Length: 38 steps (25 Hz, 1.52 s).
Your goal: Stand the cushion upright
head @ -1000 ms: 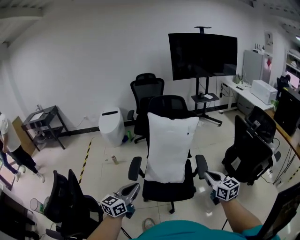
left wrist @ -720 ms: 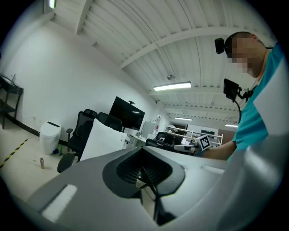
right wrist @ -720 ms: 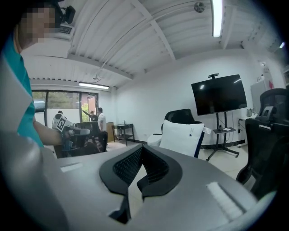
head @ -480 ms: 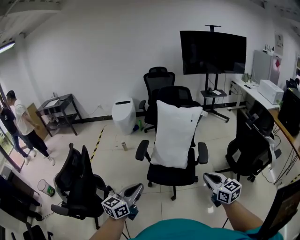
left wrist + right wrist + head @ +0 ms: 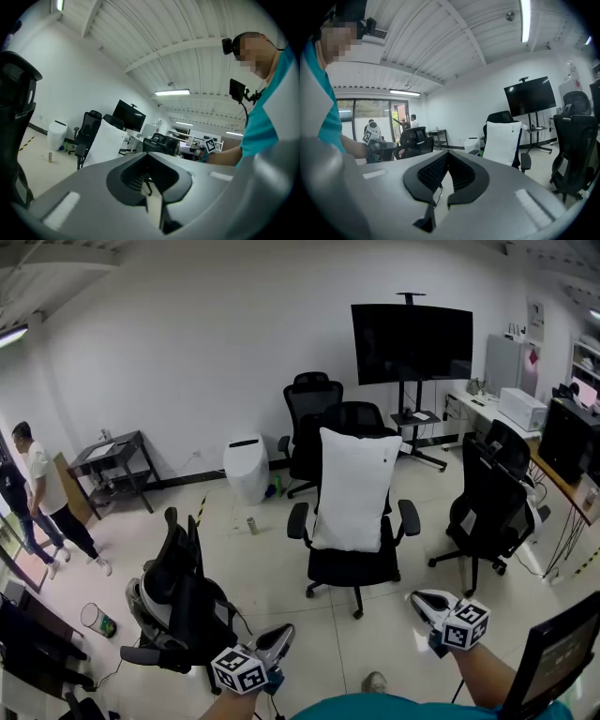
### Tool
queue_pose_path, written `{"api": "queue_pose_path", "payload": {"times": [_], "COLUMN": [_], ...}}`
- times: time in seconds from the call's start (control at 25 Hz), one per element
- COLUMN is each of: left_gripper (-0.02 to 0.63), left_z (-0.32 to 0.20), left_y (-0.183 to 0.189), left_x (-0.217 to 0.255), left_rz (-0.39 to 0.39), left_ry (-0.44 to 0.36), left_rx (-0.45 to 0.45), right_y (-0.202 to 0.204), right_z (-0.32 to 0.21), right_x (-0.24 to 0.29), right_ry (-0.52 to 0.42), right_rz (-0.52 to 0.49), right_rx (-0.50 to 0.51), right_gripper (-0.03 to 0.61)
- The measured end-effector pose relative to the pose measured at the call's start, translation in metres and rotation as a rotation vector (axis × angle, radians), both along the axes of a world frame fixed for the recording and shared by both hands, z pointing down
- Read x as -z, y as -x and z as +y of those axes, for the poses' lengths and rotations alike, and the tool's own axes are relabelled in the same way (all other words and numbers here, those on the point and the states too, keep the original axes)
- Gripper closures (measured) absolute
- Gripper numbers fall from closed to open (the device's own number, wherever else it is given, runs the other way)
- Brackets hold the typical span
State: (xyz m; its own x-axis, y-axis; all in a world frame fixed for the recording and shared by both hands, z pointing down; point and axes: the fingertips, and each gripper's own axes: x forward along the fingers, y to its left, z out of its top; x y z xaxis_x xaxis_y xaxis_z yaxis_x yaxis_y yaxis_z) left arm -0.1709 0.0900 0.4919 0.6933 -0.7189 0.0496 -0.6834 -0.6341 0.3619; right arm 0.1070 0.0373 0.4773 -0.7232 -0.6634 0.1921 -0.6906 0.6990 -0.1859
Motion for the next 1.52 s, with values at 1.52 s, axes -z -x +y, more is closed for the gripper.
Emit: {"api": "queue_pose_path", "payload": {"times": [1.52], "left_gripper": [0.601], "left_z": [0.227], "left_y": [-0.169], "left_x": [0.014], "left_rz": [0.001], "left_ry": [-0.051], "left_rx": [-0.047], "right_y": [-0.099], "right_z": [0.246], "right_x": [-0.026], "right_ry": [0.073], "right_rz": [-0.034], "right_rx": [0.127], "right_gripper": [0.578]}}
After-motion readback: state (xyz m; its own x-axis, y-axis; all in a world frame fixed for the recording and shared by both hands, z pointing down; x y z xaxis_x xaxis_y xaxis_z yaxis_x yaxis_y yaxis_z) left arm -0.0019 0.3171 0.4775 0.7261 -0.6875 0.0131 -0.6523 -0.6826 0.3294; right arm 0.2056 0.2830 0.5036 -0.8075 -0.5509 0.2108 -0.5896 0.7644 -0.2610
